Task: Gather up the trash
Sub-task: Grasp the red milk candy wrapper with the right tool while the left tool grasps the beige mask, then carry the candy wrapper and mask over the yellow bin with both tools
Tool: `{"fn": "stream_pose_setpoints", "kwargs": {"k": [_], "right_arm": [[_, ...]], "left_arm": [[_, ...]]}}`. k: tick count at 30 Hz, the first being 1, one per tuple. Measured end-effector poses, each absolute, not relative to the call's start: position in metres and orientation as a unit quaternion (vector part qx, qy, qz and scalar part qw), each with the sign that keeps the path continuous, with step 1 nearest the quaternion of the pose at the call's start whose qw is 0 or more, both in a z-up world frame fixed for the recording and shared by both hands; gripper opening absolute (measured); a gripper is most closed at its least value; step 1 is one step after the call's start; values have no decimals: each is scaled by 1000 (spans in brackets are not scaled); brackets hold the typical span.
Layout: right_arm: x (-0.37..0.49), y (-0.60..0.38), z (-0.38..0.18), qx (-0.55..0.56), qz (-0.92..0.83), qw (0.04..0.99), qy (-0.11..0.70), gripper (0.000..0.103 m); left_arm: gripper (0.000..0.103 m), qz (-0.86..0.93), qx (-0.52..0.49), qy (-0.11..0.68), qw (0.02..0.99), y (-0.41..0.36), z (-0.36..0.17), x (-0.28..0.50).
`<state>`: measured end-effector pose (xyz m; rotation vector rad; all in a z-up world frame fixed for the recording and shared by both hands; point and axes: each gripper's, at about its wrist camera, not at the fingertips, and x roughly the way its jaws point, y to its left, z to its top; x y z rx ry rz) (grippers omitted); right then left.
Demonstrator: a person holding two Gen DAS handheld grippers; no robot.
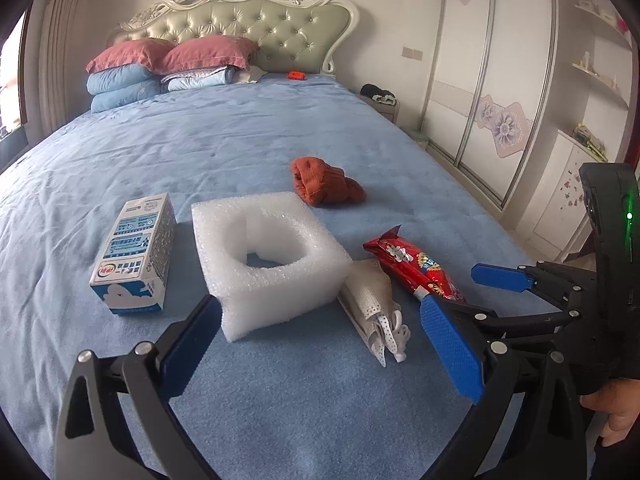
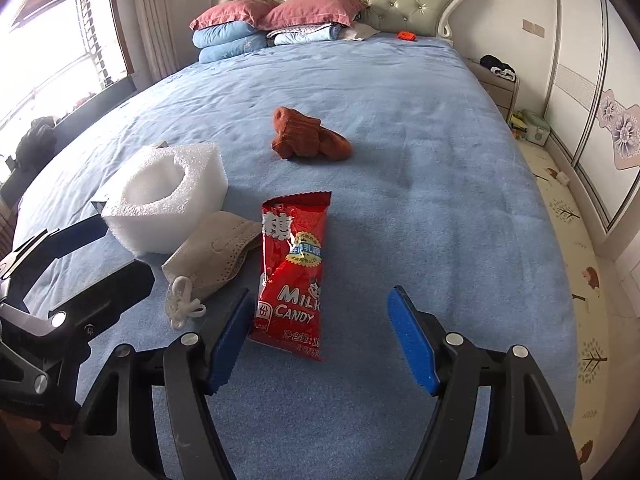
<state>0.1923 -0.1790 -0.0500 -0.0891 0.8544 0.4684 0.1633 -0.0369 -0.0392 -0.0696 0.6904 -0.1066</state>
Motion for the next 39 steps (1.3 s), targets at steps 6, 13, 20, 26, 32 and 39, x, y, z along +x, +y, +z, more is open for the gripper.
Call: {"fn": "stream_pose_setpoints", "kwargs": {"k": [6,13,20,26,32,39], "right_arm": [[197,-167,-50,-57,245,876,411,47],[194,-196,-51,3,245,873,422,31],[180,-233,-42,36,229,882,410,31],[171,-253,-37,59,234,884,401,31],[160,-272,-36,70,214,896,382,31],[144,-280,-35,65,212,899,377,31]], "left_arm": [[99,-39,-51,345,937,-34,-39,145],[99,-41,-47,366,928,-52,-45,148],[99,-15,-31,382,924,-78,-46,176],[91,18,-28,410,911,-87,-62,206],[34,-8,-85,426,901,-66,-69,206],[27,-65,-90,413,904,-71,-61,174]]}}
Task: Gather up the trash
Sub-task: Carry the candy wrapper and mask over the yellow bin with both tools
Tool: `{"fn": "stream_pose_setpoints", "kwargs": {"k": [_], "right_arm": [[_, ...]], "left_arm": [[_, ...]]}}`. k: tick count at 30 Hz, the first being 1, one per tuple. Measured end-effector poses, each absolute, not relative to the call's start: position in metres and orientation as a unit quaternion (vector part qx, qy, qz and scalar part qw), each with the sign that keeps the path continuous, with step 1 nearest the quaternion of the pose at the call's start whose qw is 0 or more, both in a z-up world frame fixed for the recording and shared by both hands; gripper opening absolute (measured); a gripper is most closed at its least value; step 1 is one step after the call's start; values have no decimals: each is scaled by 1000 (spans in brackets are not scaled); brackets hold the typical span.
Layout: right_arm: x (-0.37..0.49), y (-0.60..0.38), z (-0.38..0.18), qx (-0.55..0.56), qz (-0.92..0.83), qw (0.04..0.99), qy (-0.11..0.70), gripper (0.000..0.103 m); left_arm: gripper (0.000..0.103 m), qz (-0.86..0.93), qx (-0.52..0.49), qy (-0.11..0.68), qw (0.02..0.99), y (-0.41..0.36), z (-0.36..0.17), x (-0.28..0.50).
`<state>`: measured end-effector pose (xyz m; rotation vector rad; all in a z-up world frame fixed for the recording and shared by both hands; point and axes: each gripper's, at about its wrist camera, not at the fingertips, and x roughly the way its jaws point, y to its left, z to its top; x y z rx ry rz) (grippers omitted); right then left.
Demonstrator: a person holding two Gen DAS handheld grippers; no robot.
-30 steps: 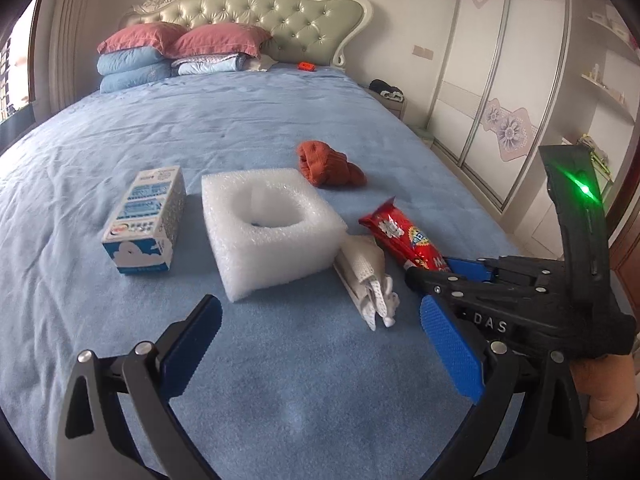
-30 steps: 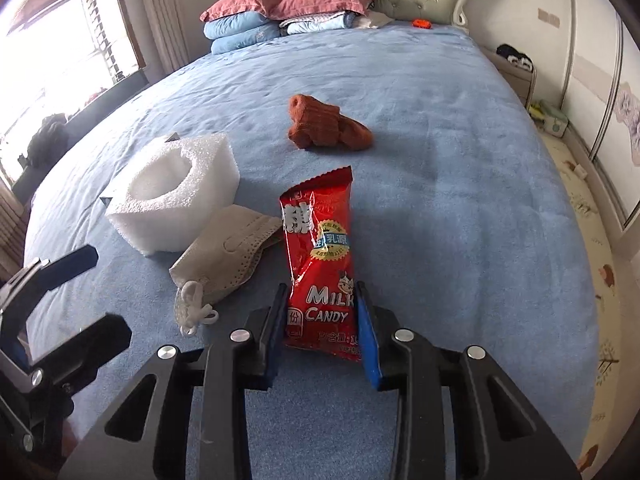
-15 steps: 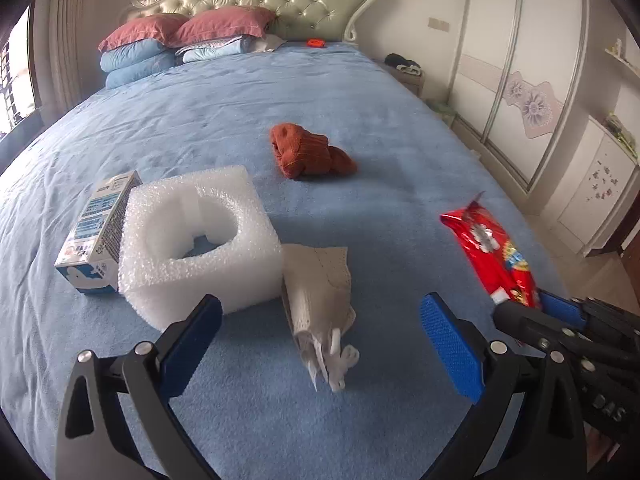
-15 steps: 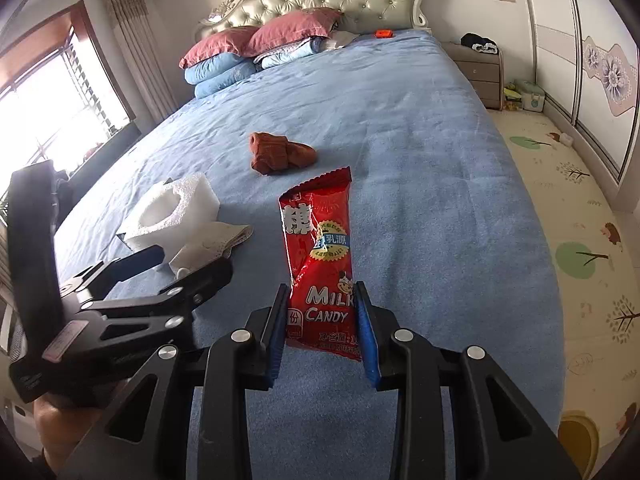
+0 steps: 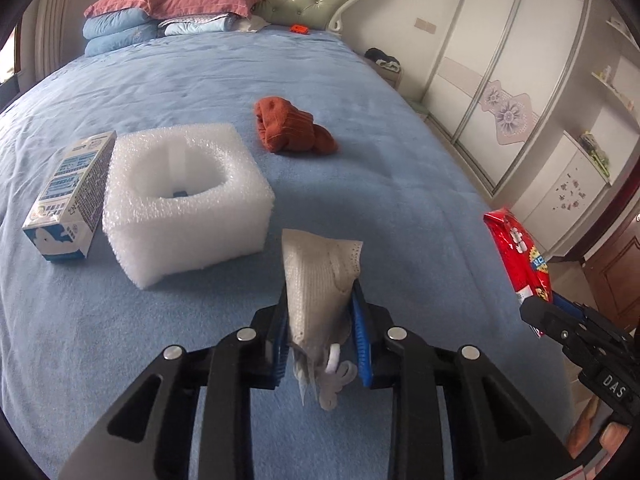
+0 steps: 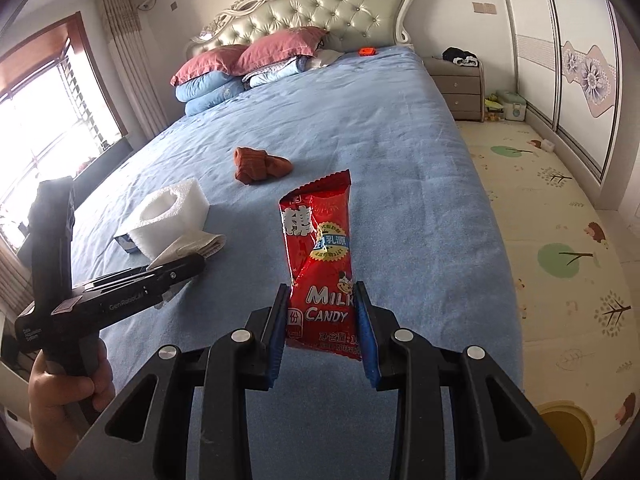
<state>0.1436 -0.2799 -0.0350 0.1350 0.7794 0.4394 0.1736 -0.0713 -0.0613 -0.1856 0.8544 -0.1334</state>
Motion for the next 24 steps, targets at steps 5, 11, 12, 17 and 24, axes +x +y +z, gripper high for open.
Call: {"fn": "stream_pose_setpoints", "kwargs": {"k": [5,11,12,17,24], "right_arm": [[123,-290,-26,64,211,905,363,31],[88,-320,-14,92,209,911,343,31],[82,-328,-13,96,203,914,339,31],[42,-374,-6,103,161,928,319,31],[-15,-437,-15,96,72,942,313,31]], "left_arm": [[27,-92,-77,393,912,-91,-43,151],[27,-133,-59,383,912,-135,-28,130],[27,-141,-57,381,912,-144,-26,126],[27,-194,-36,379,904,-198,-24,106],[28,-276,1,392,877,-289,-37,81]]}}
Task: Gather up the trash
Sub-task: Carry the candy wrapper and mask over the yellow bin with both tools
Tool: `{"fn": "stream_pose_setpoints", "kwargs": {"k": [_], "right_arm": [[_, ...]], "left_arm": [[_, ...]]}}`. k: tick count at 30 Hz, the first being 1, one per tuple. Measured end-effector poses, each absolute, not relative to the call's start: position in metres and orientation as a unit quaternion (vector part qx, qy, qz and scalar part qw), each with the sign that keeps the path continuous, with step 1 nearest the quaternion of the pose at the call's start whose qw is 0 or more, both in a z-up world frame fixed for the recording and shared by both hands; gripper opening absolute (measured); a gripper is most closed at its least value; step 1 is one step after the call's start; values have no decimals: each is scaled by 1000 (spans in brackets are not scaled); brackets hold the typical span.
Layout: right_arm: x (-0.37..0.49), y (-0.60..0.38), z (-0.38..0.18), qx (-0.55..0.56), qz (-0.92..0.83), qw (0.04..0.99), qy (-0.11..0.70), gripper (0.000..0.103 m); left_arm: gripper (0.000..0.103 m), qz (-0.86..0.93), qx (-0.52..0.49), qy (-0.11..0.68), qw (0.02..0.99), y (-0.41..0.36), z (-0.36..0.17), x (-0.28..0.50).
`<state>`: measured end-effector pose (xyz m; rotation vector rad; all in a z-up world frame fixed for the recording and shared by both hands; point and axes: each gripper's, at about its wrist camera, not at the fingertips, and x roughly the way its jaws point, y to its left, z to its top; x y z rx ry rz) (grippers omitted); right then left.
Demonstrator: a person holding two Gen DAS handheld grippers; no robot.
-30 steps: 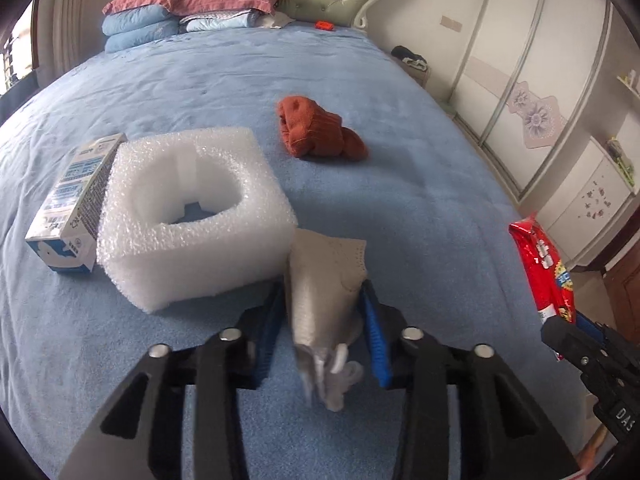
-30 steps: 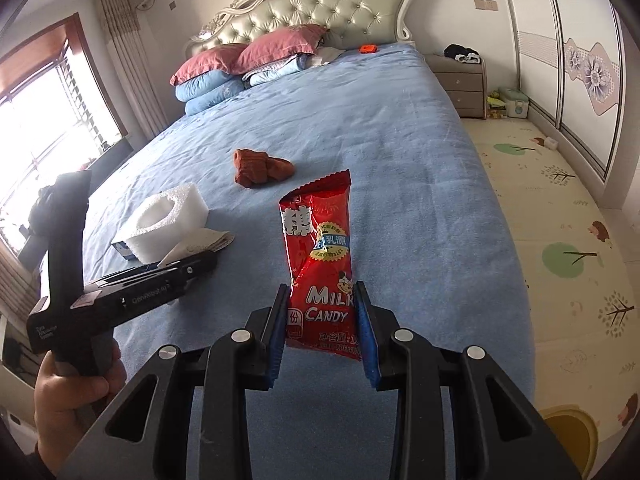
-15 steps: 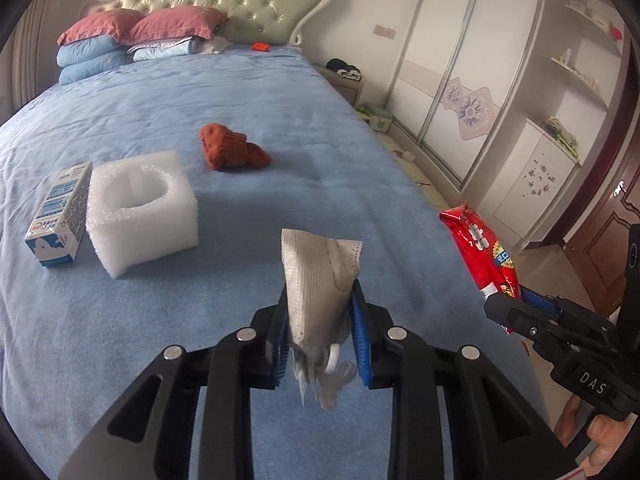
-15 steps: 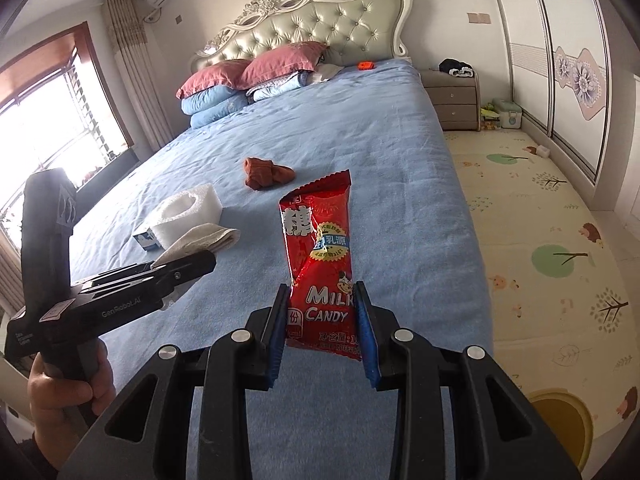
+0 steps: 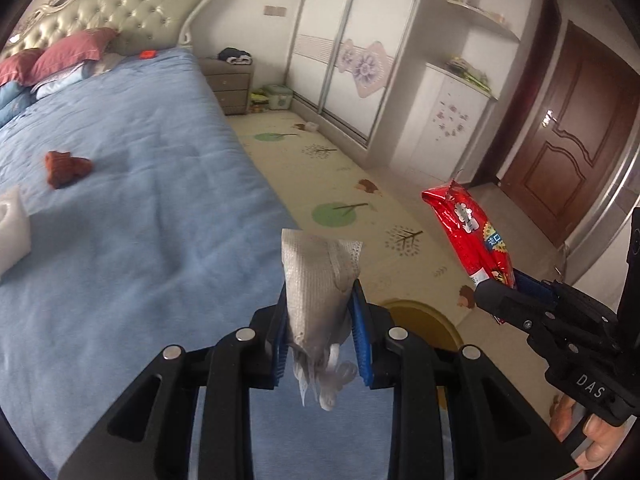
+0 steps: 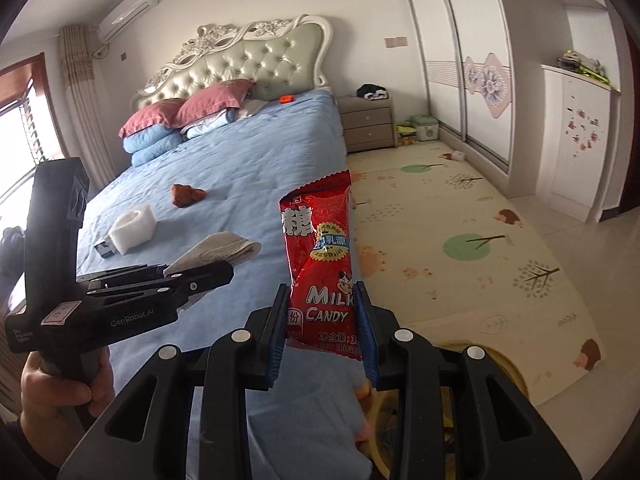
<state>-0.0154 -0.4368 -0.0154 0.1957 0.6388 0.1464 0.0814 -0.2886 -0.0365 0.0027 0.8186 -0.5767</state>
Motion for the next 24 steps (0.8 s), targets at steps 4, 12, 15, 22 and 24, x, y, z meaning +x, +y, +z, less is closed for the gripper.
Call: {"fn": "stream_pose_setpoints", "kwargs": {"k": [4,12,15,22,24], "right_arm": [[-43,-478,-36,117,29,938,325,31],[-73,-538,-75,156,-36,922,353,32],[-77,-551,-86,153,-53,918,361,32],[-78,-583,-110,175,-80,905,380,32],[-76,-587,-117,180,-80,901,386,32]], "left_arm": [[29,-317,20,413,854,-337,-49,71],[29,-368,53,471,800,-418,-86,67],[29,-368,67,480,793,-439,-100,66],[29,-362,95,495,784,-468,-118,70],[30,-361,100,495,784,-474,-119,72]]}}
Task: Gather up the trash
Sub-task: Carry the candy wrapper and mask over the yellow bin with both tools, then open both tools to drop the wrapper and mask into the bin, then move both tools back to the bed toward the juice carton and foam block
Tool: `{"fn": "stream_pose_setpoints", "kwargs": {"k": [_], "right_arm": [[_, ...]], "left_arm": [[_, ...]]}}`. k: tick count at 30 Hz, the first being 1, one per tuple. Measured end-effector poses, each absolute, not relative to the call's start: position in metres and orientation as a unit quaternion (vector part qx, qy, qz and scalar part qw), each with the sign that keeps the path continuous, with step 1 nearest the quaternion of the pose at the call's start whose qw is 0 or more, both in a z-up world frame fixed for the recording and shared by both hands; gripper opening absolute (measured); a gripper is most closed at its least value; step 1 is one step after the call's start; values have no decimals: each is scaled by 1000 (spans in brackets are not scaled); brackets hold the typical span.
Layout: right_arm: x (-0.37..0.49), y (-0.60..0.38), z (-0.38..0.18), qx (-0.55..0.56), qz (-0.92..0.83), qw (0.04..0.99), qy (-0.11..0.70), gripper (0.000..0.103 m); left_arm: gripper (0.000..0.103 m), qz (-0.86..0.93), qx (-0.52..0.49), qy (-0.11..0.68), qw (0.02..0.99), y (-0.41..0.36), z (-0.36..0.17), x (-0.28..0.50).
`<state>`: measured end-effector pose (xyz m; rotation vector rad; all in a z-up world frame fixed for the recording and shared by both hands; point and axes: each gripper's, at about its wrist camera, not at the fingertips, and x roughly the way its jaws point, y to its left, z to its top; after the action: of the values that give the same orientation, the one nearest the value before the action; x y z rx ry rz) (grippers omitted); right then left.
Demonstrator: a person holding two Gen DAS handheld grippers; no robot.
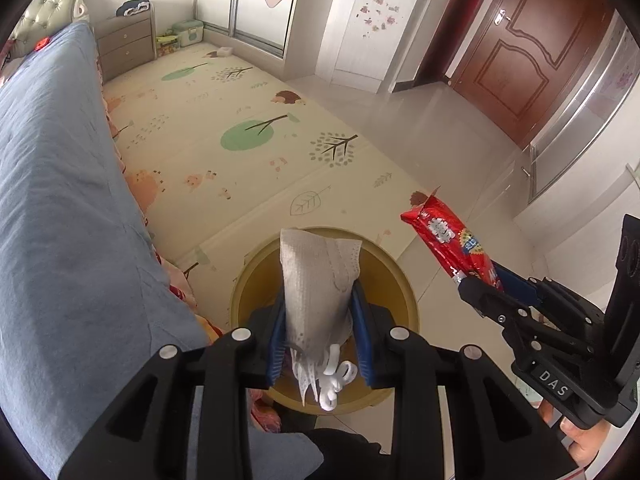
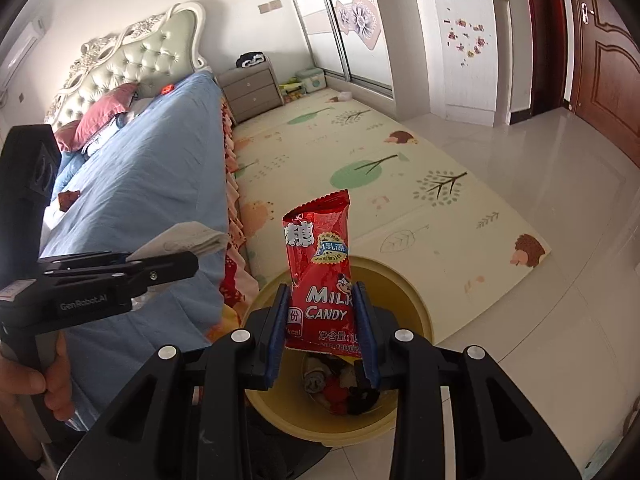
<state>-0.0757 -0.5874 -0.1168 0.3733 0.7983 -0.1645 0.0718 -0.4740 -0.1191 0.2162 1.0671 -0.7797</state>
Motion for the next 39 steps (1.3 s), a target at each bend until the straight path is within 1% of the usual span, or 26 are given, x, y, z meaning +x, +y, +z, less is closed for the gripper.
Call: {"fn": "stream_pose_setpoints", "kwargs": {"k": [1,2,3,4,5,6,8,9,12,17,20,28,30,33,35,37,39], "right_arm": [[-73,-587,-119,182,-80,899,390,32],[-70,-589,-122,181,-80,897,395,32],[-67,-589,-125,177,-81,895,402,35],[-63,-588,-131,167,-82,891,414,44],[-59,-586,-134,153,-89,889,423,68],[-58,-584,-139,139,-104,888,426,74],[-57,-583,-151,134,-112,879,443,72],[-57,-584,-156,147,-105,876,447,70],[-62,-589,-160,176,-98,873,444,68],[-68,-580,-144,154,-92,890,419,69],[-68,-572,-132,135,-100,897,409,71],[-72,-557,-99,128,-105,911,377,72],[-72,-551,-92,123,-105,915,370,75],[-71,-539,-78,112,-99,923,354,77],[-70,-530,-70,107,-92,929,343,78],[-68,-520,-64,98,-86,934,333,83],[-66,-508,-57,88,-80,939,321,91]], "left_arm": [[35,-361,102,495,784,-474,-120,71],[49,-361,102,497,783,-476,-121,71],[61,-362,101,500,780,-477,-122,73],[81,-360,99,502,780,-477,-122,73],[85,-358,99,500,783,-479,-121,73],[85,-357,100,497,785,-478,-121,73],[89,-357,98,498,784,-475,-123,73],[90,-357,97,499,784,-475,-123,74],[90,-354,95,500,785,-476,-124,75],[91,-365,96,485,789,-475,-119,69],[91,-380,87,474,790,-469,-112,66],[92,-380,74,441,810,-445,-81,57],[92,-375,73,427,820,-434,-74,54],[93,-364,71,404,836,-416,-60,50],[97,-350,69,385,851,-400,-51,47],[99,-336,70,367,865,-383,-43,44],[99,-323,71,352,876,-367,-36,42]]}}
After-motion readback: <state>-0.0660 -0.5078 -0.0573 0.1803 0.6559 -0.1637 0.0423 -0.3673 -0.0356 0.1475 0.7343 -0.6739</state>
